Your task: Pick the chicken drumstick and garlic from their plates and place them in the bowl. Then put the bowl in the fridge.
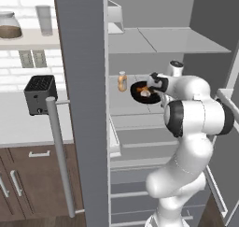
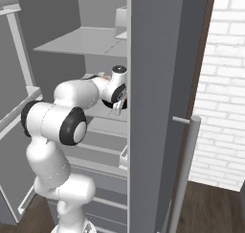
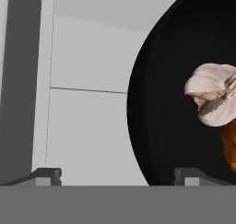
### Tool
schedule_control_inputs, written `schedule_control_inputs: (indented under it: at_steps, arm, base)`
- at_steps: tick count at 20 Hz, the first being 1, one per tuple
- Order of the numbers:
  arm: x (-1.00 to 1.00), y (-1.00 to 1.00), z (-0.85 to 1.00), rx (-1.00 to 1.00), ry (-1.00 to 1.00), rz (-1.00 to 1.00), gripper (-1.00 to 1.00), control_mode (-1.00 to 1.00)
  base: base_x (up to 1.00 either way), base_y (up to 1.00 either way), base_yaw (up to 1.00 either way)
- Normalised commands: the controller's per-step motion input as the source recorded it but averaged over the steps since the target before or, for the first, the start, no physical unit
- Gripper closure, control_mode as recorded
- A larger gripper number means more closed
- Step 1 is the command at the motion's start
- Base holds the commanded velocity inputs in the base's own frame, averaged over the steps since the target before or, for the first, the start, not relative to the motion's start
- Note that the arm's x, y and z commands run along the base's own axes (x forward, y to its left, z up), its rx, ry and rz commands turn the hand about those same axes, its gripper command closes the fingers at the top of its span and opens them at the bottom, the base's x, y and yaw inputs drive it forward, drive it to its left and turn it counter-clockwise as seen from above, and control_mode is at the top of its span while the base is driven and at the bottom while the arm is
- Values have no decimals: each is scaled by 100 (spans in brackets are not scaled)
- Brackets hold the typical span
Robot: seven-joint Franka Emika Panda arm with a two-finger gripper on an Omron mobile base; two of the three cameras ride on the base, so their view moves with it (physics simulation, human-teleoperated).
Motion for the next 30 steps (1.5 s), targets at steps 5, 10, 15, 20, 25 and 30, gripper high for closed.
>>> schedule_control_inputs:
  at_steps: [5, 10, 15, 20, 25, 30]
  arm:
    - [-95, 8, 10, 0, -15, 0, -100, -100]
    - [-76, 27, 45, 0, -21, 0, -100, -100]
    - [-53, 39, 54, 0, -27, 0, -100, -100]
    - [-100, 20, 34, -5, -18, 1, -100, -100]
    - [-100, 0, 47, -15, -15, 2, -100, -100]
    - [-100, 0, 63, -20, -5, 0, -100, -100]
  base:
    - [0, 0, 0]
    - [0, 0, 0]
    - [0, 0, 0]
    - [0, 0, 0]
    - [0, 0, 0]
    - [0, 0, 0]
